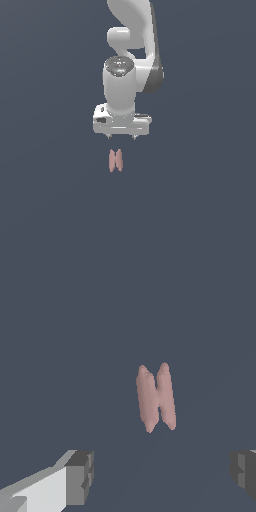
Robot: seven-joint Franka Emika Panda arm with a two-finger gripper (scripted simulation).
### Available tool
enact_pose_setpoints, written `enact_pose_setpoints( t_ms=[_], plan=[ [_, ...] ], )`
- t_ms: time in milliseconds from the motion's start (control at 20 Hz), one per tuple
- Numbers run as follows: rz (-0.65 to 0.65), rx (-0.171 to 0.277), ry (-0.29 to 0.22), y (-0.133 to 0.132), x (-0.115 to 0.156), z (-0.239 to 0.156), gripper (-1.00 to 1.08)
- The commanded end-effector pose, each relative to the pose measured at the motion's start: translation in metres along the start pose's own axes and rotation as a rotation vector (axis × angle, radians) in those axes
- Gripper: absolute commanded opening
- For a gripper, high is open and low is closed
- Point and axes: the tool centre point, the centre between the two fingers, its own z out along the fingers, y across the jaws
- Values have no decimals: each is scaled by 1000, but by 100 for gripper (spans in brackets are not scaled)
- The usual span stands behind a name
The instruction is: Pick up the object and move it to a goal position.
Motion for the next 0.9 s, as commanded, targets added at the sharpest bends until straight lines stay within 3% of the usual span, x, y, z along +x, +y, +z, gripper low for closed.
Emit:
enact_pose_setpoints(
  t_ms=[0,850],
  plan=[
    [0,0,0,0,0,0,100],
    [-22,6,4,5,0,-1,100]
  ],
)
